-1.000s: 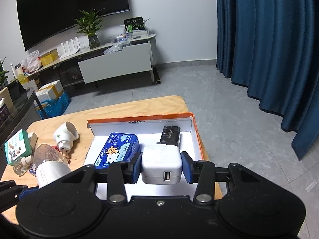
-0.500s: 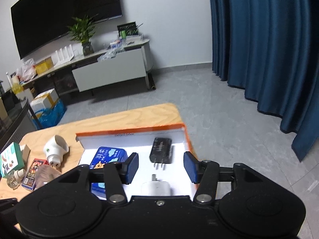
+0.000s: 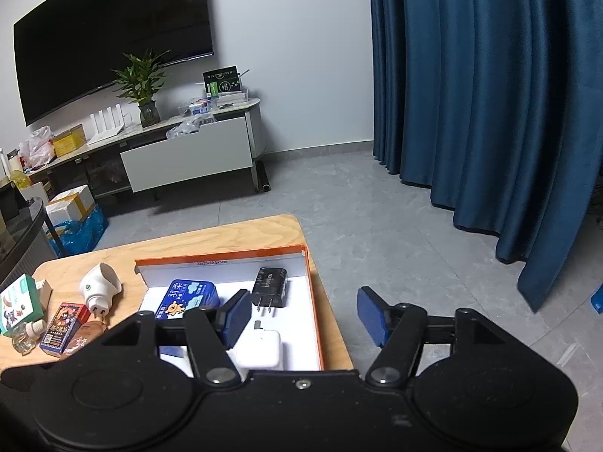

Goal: Organize rigid objects
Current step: 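Release the cube charger with the right gripper while the left releases the diffuser into the box, then withdraw both tools from the box toward the teal bandage box and brown tube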

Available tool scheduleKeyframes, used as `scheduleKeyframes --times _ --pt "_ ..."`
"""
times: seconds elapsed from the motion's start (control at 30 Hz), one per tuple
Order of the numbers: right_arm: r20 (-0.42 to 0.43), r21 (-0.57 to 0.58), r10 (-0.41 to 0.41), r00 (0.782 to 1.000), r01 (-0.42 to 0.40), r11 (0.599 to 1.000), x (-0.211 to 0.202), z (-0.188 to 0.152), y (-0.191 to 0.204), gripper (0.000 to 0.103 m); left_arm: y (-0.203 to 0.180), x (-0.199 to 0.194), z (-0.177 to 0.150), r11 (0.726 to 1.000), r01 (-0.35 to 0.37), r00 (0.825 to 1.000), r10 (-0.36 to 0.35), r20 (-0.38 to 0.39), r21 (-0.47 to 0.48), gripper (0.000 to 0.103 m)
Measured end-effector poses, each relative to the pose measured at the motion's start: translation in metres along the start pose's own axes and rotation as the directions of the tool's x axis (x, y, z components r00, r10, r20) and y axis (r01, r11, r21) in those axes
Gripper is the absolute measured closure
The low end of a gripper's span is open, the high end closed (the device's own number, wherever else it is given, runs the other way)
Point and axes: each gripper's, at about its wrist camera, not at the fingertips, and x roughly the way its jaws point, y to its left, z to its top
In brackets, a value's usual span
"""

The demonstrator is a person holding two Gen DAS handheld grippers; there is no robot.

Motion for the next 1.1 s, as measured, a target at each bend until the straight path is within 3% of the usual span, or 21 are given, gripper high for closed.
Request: scheduleKeyframes --times 0.13,0.47,0.73,0.93,1.1 --pt "-0.015 0.014 0.030 0.999 -0.030 0.999 -0.003 -0.004 0.009 0.024 0.017 -0.025 -0.002 0.999 -0.030 0.999 0.031 0.034 -0.041 0.016" --pt "-0.070 -0.069 0.135 0.988 -0.140 0.988 -0.007 -0.022 0.076 0.018 0.072 -0.079 -0.021 0.980 -0.158 0.983 0.168 0.070 -0.120 0.013" --pt "-0.126 -0.134 0.222 0.967 -0.238 0.962 -0.010 -0.039 0.131 0.017 0.133 -0.114 -0.047 0.936 -0.263 0.957 0.285 0.063 -0.236 0.012" --pt "-0.175 -0.175 0.249 0.953 -0.279 0.944 -0.006 -0.052 0.162 0.017 0.168 -0.131 -0.065 0.899 -0.298 0.945 0.326 0.037 -0.320 0.012" --pt "-0.197 -0.196 0.256 0.946 -0.294 0.936 -0.005 -0.059 0.176 0.017 0.186 -0.136 -0.074 0.885 -0.316 0.937 0.348 0.034 -0.342 0.010"
